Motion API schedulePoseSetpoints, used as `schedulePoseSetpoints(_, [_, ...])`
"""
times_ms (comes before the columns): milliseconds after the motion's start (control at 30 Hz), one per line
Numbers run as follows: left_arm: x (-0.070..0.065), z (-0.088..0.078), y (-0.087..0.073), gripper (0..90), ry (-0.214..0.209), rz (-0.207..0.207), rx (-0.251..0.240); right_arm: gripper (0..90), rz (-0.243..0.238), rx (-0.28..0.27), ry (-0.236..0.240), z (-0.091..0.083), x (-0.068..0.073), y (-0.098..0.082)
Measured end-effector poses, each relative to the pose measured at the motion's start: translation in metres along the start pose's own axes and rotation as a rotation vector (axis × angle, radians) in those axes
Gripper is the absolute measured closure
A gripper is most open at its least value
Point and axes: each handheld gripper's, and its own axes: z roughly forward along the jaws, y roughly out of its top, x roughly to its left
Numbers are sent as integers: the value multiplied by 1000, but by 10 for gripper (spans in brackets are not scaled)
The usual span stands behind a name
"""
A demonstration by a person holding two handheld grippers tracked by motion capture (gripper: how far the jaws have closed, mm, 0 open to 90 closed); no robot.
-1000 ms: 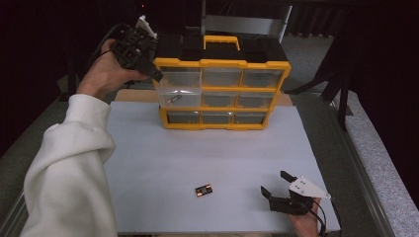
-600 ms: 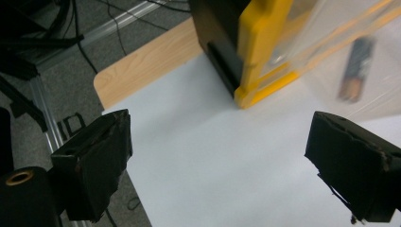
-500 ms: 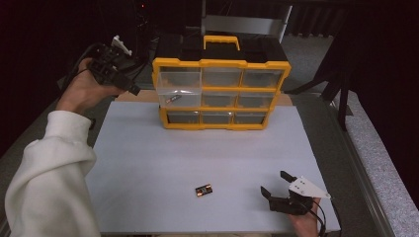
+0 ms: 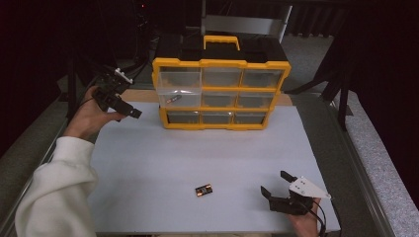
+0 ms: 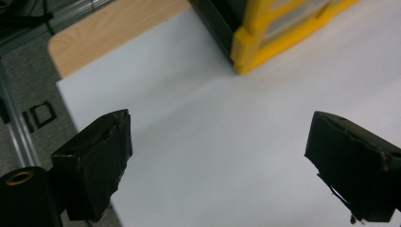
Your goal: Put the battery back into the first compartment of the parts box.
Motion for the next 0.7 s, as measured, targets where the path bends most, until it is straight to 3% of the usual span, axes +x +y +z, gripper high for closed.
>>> schedulePoseSetpoints(333, [-44, 27, -25, 83, -29, 95, -30, 92, 2, -4, 2, -1, 0, 0])
schedulePoseSetpoints(700, [-92, 58, -39, 89, -91, 203, 16, 92, 1, -3, 2, 0, 0, 0])
